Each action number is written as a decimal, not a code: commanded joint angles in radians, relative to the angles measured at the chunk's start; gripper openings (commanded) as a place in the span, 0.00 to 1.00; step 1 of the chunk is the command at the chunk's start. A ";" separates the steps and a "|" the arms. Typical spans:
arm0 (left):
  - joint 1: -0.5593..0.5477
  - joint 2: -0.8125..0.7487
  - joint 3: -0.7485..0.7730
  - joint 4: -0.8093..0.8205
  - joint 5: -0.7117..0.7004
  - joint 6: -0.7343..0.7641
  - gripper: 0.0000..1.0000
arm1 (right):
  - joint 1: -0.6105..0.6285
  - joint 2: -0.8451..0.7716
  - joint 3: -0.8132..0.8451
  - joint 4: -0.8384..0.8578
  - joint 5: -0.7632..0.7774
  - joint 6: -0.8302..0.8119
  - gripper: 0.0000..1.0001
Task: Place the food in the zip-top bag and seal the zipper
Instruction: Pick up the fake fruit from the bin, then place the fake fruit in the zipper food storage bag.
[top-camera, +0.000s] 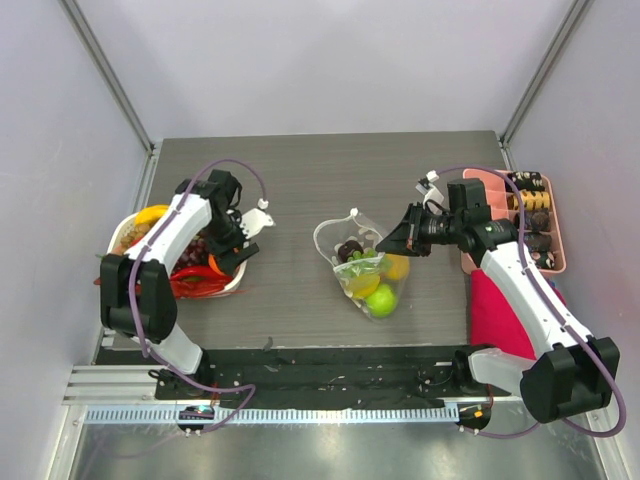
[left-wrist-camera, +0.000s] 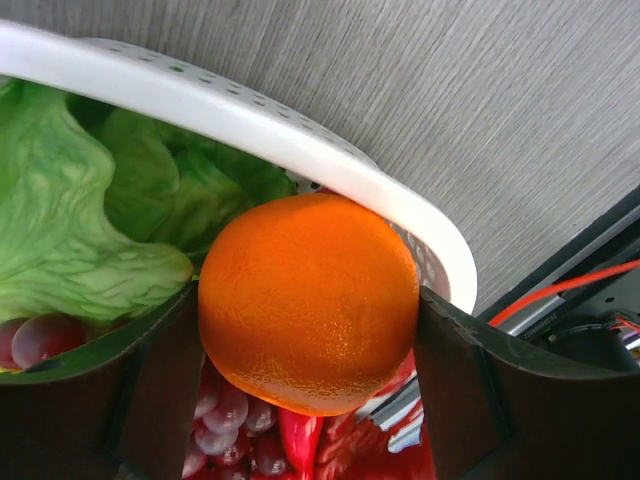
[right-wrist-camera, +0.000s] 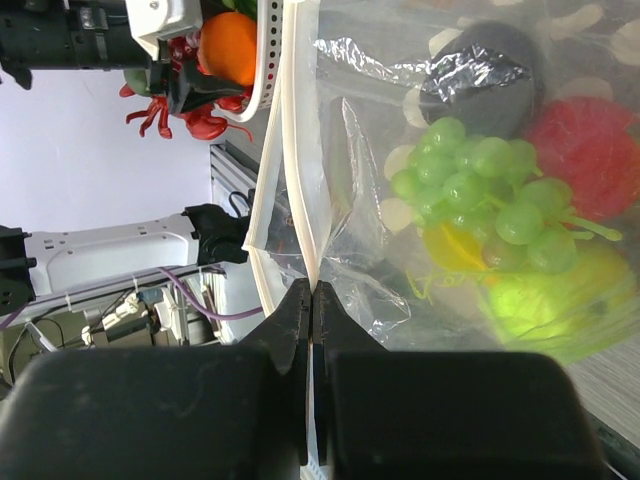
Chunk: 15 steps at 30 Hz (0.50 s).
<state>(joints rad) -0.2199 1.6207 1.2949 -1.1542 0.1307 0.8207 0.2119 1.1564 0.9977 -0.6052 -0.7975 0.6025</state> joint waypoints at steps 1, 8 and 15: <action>-0.004 -0.045 0.105 -0.077 0.015 0.001 0.67 | -0.005 0.002 0.032 0.002 0.003 -0.018 0.01; -0.012 -0.116 0.340 -0.208 0.183 -0.095 0.61 | -0.005 0.003 0.028 0.002 -0.002 -0.021 0.01; -0.188 -0.074 0.495 -0.099 0.403 -0.392 0.58 | -0.005 -0.003 0.044 -0.008 -0.017 -0.027 0.01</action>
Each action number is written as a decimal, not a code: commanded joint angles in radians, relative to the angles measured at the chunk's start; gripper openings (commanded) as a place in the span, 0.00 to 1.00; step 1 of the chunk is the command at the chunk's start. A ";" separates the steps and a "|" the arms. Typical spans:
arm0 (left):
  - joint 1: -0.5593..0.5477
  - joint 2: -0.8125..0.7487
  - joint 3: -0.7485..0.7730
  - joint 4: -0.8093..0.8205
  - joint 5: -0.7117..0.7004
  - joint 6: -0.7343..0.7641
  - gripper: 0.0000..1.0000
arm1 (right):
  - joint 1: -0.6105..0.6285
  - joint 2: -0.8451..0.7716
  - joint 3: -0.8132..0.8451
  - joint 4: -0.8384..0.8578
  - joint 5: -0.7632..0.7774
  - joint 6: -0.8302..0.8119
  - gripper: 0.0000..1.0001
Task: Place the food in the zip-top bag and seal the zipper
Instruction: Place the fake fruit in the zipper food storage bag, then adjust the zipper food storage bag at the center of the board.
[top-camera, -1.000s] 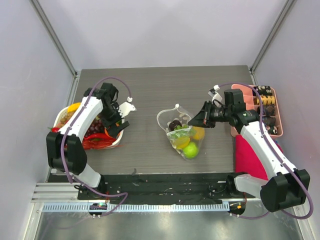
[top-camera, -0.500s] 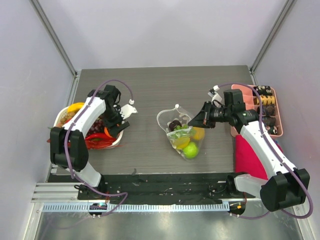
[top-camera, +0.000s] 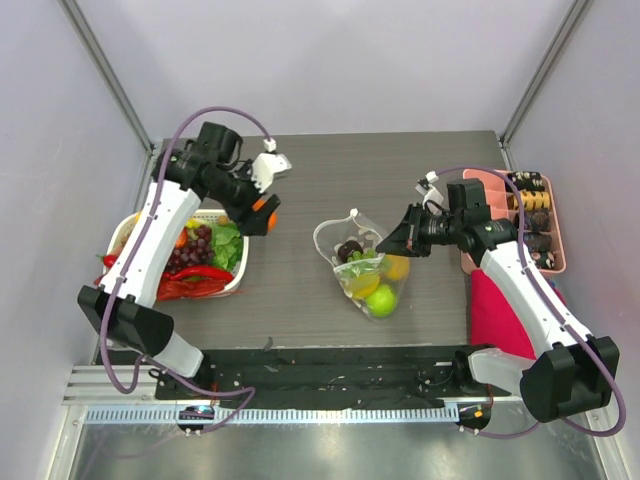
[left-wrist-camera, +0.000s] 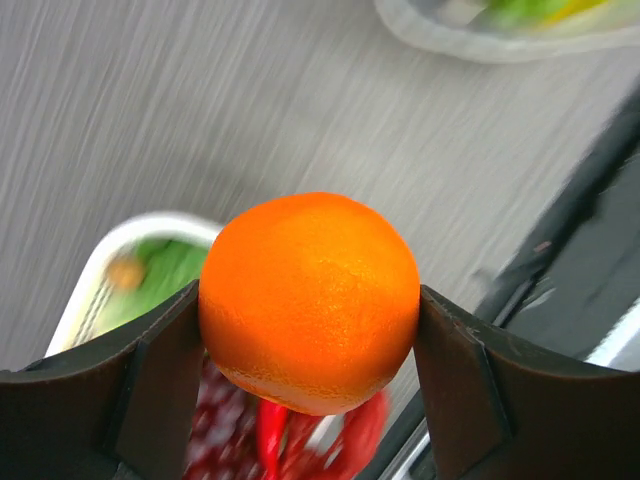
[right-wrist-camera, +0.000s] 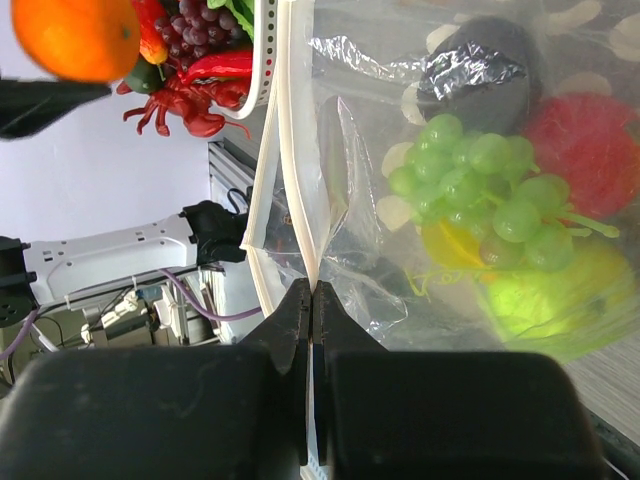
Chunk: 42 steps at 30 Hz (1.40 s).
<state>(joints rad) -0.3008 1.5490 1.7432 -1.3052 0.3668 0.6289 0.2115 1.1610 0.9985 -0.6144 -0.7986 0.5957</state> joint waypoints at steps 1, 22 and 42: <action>-0.135 0.002 0.044 0.140 0.170 -0.275 0.59 | -0.003 -0.011 0.043 -0.001 -0.016 -0.023 0.01; -0.514 0.235 -0.143 0.906 -0.063 -0.863 0.73 | -0.004 -0.040 0.026 0.004 -0.068 -0.031 0.01; -0.156 -0.087 -0.390 0.517 -0.017 -0.801 0.96 | -0.004 -0.043 0.022 0.131 -0.123 0.055 0.01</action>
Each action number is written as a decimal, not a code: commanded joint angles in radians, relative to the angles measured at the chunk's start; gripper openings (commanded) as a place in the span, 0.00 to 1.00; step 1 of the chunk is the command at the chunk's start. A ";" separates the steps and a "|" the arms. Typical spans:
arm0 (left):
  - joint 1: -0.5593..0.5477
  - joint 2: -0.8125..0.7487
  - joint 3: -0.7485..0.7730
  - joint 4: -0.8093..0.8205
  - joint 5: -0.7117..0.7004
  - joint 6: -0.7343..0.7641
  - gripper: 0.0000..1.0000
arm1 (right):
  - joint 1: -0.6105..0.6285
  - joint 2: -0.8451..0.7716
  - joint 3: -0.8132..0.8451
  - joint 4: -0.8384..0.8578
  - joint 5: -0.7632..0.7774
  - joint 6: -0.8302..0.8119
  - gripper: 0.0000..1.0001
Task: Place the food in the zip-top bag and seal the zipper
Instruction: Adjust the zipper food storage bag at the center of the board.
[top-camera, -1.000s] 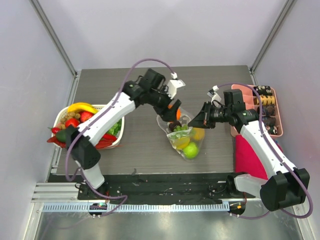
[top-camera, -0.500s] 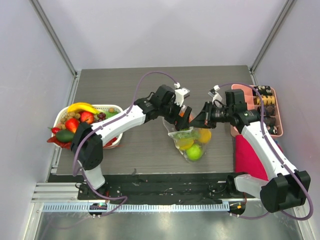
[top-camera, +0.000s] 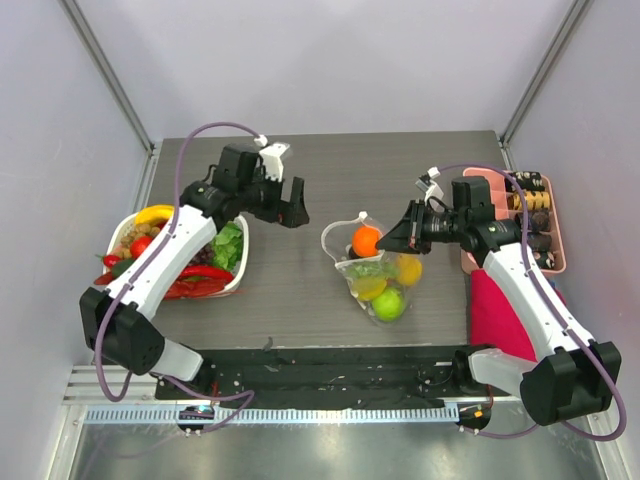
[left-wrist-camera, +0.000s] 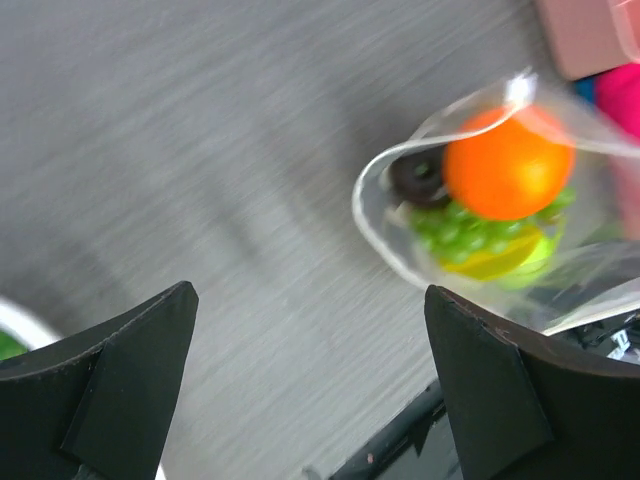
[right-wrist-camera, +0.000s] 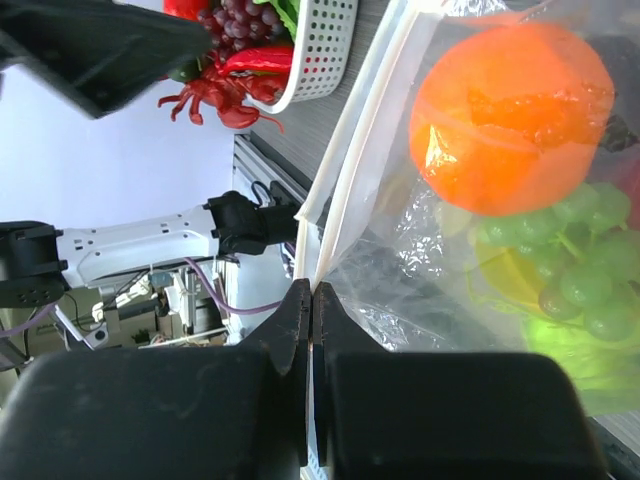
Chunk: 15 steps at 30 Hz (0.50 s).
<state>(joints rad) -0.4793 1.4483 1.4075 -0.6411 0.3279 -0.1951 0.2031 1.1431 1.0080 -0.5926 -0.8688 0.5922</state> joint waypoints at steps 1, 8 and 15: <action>0.024 0.015 -0.059 -0.135 0.036 0.013 0.96 | 0.004 -0.025 0.011 0.122 -0.055 0.064 0.01; 0.018 0.096 -0.059 0.021 0.140 -0.093 0.93 | 0.004 -0.040 -0.014 0.122 -0.055 0.061 0.01; -0.039 0.257 -0.013 0.063 0.249 -0.141 0.75 | 0.004 -0.043 -0.016 0.117 -0.061 0.052 0.01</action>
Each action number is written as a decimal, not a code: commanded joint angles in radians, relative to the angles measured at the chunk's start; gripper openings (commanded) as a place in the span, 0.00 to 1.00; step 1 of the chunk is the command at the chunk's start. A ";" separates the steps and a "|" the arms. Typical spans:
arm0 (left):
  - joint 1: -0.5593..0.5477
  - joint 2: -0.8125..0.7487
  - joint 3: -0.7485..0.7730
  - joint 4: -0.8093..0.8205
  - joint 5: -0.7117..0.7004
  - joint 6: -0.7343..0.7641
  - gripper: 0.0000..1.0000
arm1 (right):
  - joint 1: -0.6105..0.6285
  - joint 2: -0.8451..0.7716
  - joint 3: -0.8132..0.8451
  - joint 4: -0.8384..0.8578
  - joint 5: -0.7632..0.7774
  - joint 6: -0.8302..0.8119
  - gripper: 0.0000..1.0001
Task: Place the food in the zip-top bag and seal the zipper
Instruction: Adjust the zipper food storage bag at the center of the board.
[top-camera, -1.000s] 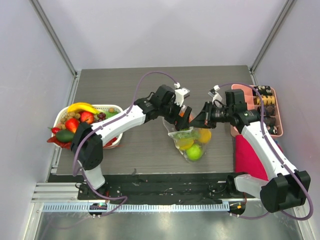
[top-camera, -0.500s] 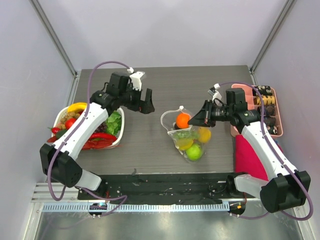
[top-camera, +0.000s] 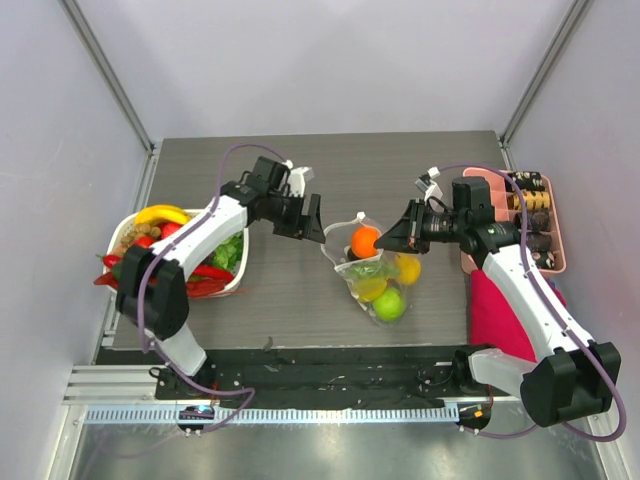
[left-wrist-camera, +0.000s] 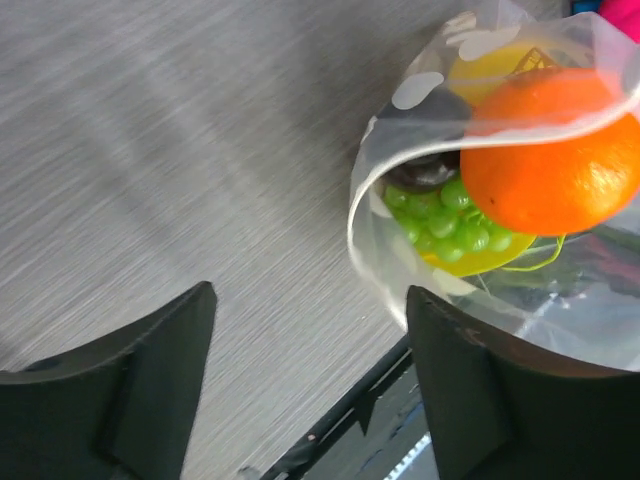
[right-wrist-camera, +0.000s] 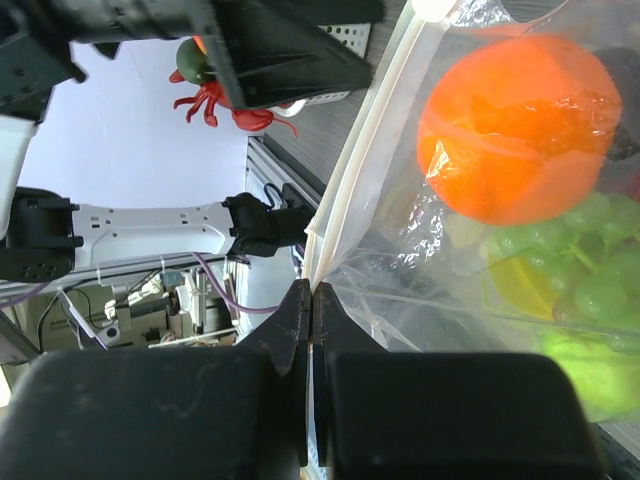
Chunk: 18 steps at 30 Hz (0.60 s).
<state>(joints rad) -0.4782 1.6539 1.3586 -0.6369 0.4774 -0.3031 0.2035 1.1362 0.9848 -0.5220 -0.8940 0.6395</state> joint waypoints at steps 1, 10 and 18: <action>-0.057 0.070 0.024 0.069 0.113 -0.033 0.73 | 0.005 -0.036 0.008 0.047 -0.034 0.002 0.01; -0.071 -0.051 0.112 -0.055 0.239 0.039 0.00 | 0.004 -0.078 0.009 -0.030 -0.002 -0.057 0.01; -0.177 -0.091 0.343 -0.291 0.188 0.139 0.00 | 0.040 -0.110 0.012 0.056 0.006 0.012 0.01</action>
<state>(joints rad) -0.6048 1.6146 1.6527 -0.8066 0.6544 -0.2512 0.2173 1.0660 0.9833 -0.5484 -0.8883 0.6147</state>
